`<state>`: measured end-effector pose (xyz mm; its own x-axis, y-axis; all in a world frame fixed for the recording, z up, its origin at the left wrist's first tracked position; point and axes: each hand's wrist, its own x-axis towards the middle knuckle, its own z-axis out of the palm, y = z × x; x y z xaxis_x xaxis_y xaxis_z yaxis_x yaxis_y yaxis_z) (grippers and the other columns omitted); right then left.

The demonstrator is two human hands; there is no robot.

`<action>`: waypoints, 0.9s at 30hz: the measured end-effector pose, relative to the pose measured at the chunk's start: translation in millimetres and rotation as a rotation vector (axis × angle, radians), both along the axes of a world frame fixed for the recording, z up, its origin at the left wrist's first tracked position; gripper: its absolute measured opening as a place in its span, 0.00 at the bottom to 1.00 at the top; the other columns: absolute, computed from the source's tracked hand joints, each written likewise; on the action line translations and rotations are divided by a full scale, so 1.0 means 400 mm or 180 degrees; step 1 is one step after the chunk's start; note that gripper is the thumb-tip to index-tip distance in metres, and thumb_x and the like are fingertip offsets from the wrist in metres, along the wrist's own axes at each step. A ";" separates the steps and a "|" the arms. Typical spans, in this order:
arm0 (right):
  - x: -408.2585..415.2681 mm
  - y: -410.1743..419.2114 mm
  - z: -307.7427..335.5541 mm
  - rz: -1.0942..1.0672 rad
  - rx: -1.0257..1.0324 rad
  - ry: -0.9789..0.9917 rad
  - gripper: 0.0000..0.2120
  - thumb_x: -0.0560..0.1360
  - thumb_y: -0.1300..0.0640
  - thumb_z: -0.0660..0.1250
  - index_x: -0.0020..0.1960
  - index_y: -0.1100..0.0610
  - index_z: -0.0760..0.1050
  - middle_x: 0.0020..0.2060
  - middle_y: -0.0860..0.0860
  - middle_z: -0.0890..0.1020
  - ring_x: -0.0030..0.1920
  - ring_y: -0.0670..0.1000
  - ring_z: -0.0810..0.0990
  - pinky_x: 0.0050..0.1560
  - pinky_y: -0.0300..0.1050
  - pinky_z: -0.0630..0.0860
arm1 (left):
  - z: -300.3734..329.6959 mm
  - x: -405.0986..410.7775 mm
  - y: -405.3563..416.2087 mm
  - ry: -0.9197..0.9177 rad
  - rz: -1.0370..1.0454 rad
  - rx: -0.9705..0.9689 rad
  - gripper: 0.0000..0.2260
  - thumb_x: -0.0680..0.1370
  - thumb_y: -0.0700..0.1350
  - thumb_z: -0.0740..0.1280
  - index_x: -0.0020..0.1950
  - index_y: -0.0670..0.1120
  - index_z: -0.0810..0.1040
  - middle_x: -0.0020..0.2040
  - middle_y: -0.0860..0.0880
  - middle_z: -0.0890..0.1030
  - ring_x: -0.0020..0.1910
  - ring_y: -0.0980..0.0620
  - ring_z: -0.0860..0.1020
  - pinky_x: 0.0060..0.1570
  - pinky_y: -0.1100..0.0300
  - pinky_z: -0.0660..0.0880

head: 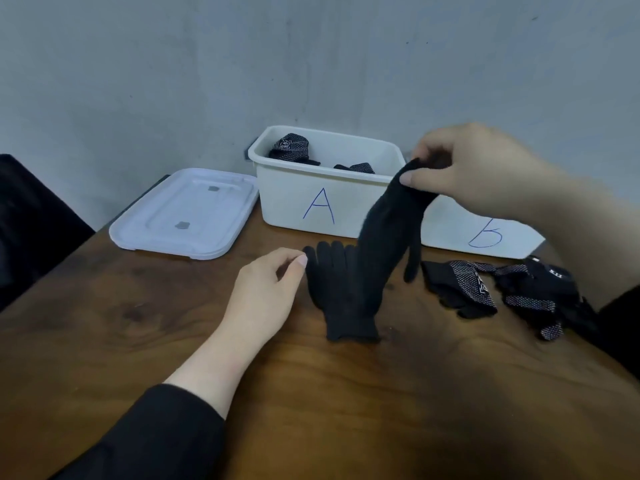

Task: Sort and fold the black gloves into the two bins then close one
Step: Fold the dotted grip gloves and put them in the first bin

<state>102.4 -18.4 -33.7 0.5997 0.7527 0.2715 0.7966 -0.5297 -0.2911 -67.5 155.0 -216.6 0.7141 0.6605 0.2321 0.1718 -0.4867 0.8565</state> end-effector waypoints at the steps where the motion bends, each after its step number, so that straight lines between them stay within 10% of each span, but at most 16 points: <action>1: 0.001 0.002 -0.001 0.0058 0.0048 0.0291 0.05 0.77 0.50 0.72 0.47 0.50 0.80 0.38 0.48 0.79 0.36 0.48 0.74 0.34 0.36 0.67 | -0.001 0.002 0.002 -0.0028 0.0014 0.0023 0.09 0.83 0.51 0.63 0.55 0.56 0.82 0.49 0.64 0.82 0.53 0.63 0.78 0.52 0.67 0.72; 10: 0.022 0.063 -0.062 0.0123 0.0189 0.0541 0.06 0.81 0.54 0.67 0.53 0.48 0.83 0.44 0.47 0.84 0.44 0.48 0.80 0.43 0.39 0.73 | -0.002 0.019 0.009 0.0037 0.0185 -0.0047 0.09 0.83 0.52 0.61 0.57 0.55 0.81 0.48 0.63 0.81 0.51 0.63 0.77 0.49 0.65 0.72; 18: 0.031 0.106 -0.109 0.0723 0.0866 -0.1018 0.07 0.79 0.59 0.68 0.53 0.57 0.83 0.48 0.52 0.82 0.51 0.53 0.79 0.53 0.40 0.70 | -0.010 0.021 0.019 0.0205 0.0253 0.0040 0.10 0.84 0.53 0.61 0.60 0.56 0.80 0.51 0.61 0.81 0.52 0.60 0.78 0.50 0.65 0.71; 22: -0.068 0.059 -0.305 0.1320 0.0751 -0.1522 0.06 0.73 0.62 0.69 0.45 0.60 0.85 0.36 0.56 0.81 0.37 0.59 0.79 0.37 0.53 0.79 | -0.019 0.025 0.021 0.0433 0.0212 0.0193 0.12 0.84 0.53 0.61 0.64 0.55 0.79 0.55 0.59 0.81 0.55 0.59 0.76 0.54 0.62 0.71; 27: -0.133 -0.047 -0.505 0.1101 0.0299 -0.0210 0.19 0.79 0.47 0.66 0.69 0.52 0.76 0.56 0.43 0.79 0.54 0.47 0.77 0.57 0.49 0.77 | -0.035 0.035 0.006 0.0716 -0.0053 0.0527 0.14 0.82 0.54 0.62 0.65 0.55 0.80 0.57 0.58 0.82 0.59 0.56 0.78 0.65 0.51 0.72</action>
